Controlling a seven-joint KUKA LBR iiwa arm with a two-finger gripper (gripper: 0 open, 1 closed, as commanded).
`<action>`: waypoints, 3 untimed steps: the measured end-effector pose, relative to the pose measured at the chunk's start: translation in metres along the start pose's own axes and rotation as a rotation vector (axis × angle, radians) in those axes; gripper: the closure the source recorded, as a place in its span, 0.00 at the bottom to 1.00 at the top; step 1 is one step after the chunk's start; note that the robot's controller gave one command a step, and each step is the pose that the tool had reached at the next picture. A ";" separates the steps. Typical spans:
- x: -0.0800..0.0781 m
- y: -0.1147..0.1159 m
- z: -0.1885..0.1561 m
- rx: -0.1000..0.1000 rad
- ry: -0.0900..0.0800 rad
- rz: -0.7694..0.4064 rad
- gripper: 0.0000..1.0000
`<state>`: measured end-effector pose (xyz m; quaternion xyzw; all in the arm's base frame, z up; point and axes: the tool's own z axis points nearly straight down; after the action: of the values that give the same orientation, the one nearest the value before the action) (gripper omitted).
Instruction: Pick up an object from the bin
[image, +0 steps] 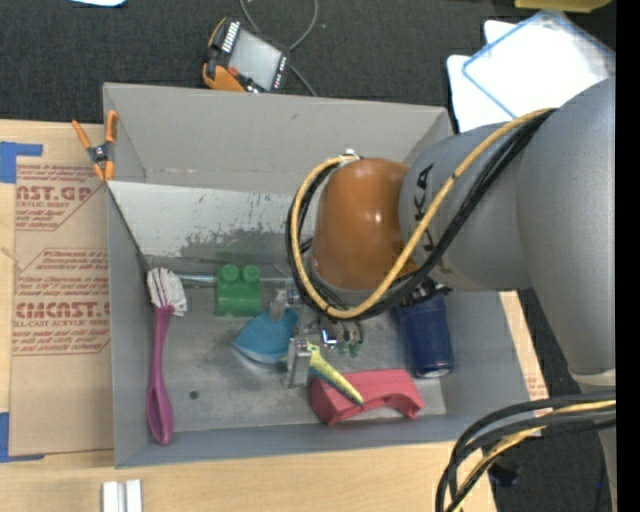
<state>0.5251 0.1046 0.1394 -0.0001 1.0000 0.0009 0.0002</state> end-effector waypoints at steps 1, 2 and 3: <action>0.000 0.000 0.000 0.000 0.000 0.000 0.00; 0.014 -0.062 -0.094 0.001 -0.009 0.048 0.00; 0.012 -0.053 -0.076 -0.001 -0.010 0.085 0.00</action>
Offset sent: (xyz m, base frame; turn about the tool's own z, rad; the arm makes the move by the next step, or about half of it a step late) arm -0.0153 -0.0602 0.0897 0.0439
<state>0.5133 0.0514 0.2154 0.0422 0.9991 0.0015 0.0053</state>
